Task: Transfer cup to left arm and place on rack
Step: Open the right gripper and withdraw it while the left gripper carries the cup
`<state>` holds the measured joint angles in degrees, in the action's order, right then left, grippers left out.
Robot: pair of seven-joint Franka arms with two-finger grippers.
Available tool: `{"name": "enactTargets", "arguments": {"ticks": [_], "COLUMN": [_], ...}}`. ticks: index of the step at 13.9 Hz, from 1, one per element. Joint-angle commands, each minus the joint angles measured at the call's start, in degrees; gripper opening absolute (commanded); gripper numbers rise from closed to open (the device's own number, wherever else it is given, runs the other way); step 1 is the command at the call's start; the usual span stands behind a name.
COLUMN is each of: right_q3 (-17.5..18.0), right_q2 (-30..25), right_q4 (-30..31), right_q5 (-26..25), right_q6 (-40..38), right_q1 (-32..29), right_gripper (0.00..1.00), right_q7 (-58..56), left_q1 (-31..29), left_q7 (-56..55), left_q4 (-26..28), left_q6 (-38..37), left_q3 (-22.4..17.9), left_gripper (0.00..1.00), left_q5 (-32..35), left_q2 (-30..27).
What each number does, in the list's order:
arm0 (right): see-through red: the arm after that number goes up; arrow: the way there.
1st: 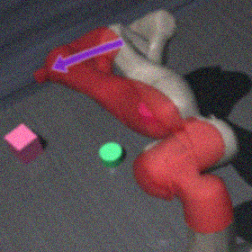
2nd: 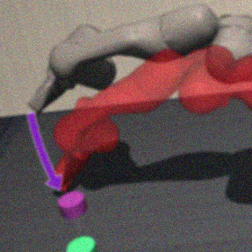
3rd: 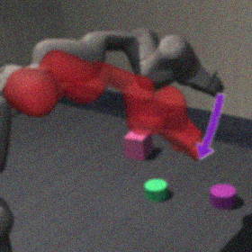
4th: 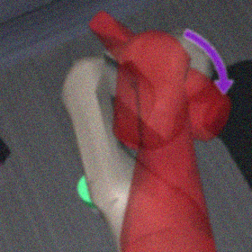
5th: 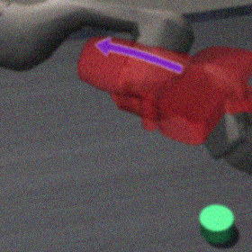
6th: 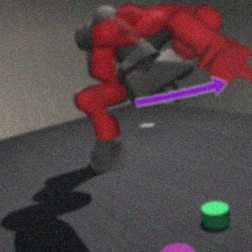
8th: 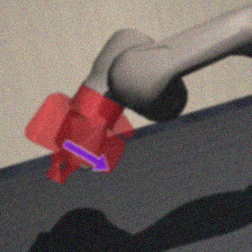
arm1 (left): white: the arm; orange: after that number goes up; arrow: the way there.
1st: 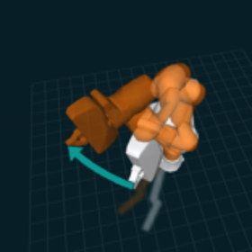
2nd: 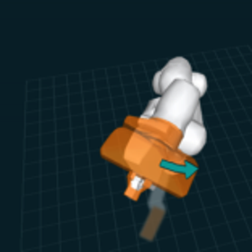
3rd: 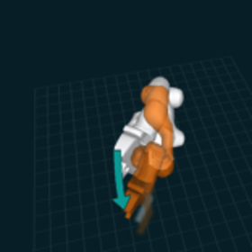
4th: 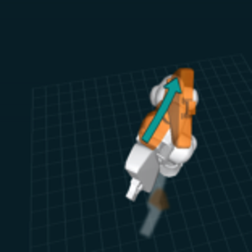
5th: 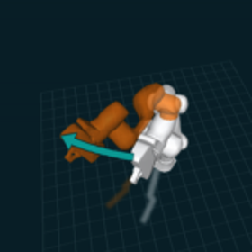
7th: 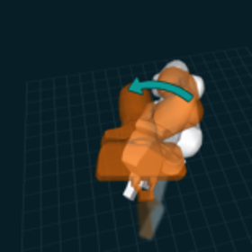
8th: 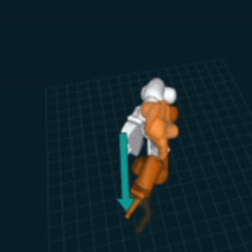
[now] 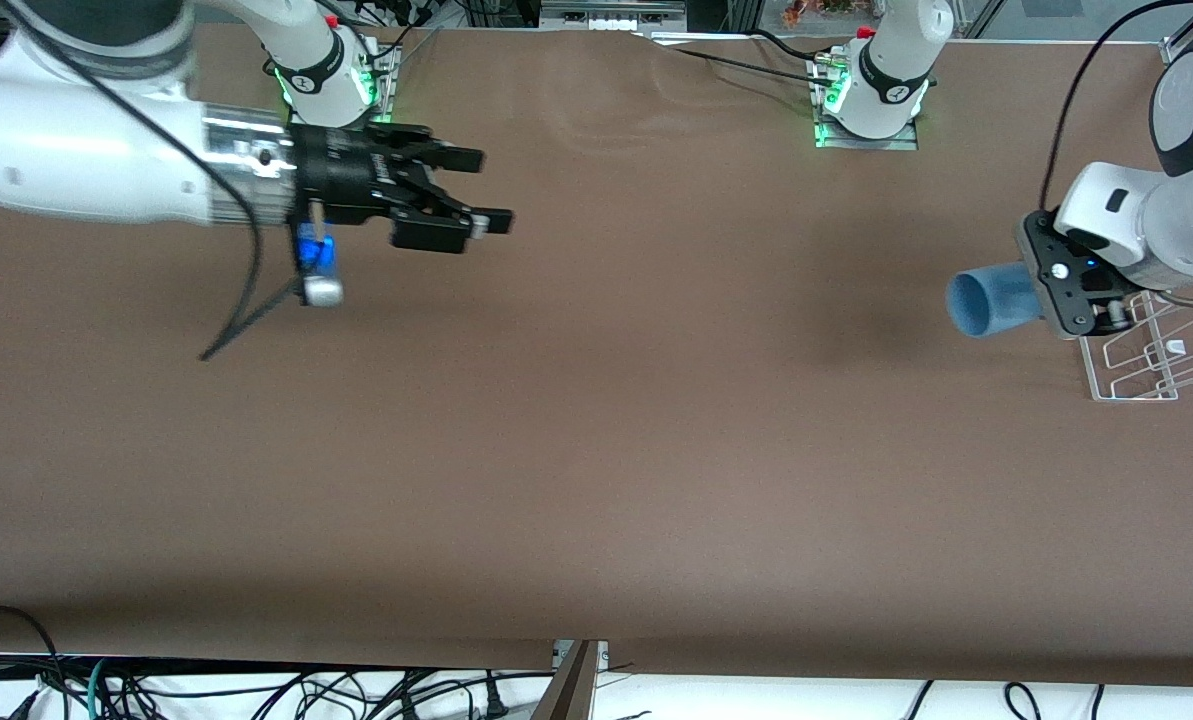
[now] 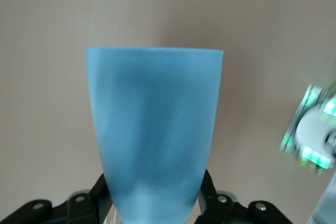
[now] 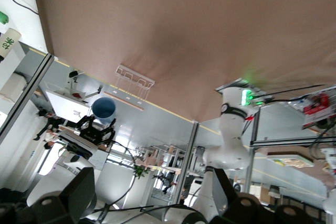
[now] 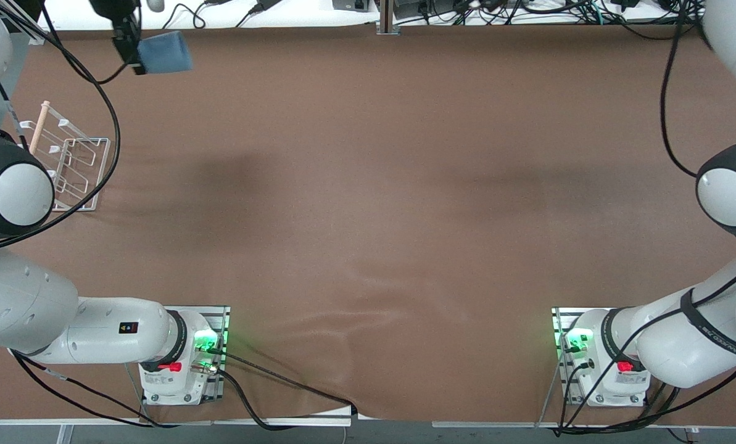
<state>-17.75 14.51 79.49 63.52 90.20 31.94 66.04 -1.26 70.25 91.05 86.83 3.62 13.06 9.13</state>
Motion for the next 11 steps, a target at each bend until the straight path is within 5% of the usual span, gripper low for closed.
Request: {"name": "enactTargets", "arguments": {"ticks": [1,6,11], "right_q3": [-2.55,-1.67,6.41], "right_q2": [-4.56,-10.63,-13.28], "right_q4": [2.42,4.27,4.36], "right_q5": [-6.27,-21.73,-40.8], "right_q6": [-4.94,-13.01,-18.48], "right_q1": [0.5,-1.42,-12.23], "right_gripper": [0.99,0.99,0.99], "right_q7": [-4.93,-17.21,-39.52], "left_q1": [-1.11,-5.06,-10.25], "left_q7": [0.68,0.42,1.47], "left_q4": [1.84,8.34,19.32], "left_q6": [-0.43,2.36,12.47], "left_q3": [0.24,0.24,-0.02], "left_gripper": [0.0,0.0,0.0], "left_q5": [14.39,37.43,52.57], "left_q2": [0.62,3.87,2.65]}}
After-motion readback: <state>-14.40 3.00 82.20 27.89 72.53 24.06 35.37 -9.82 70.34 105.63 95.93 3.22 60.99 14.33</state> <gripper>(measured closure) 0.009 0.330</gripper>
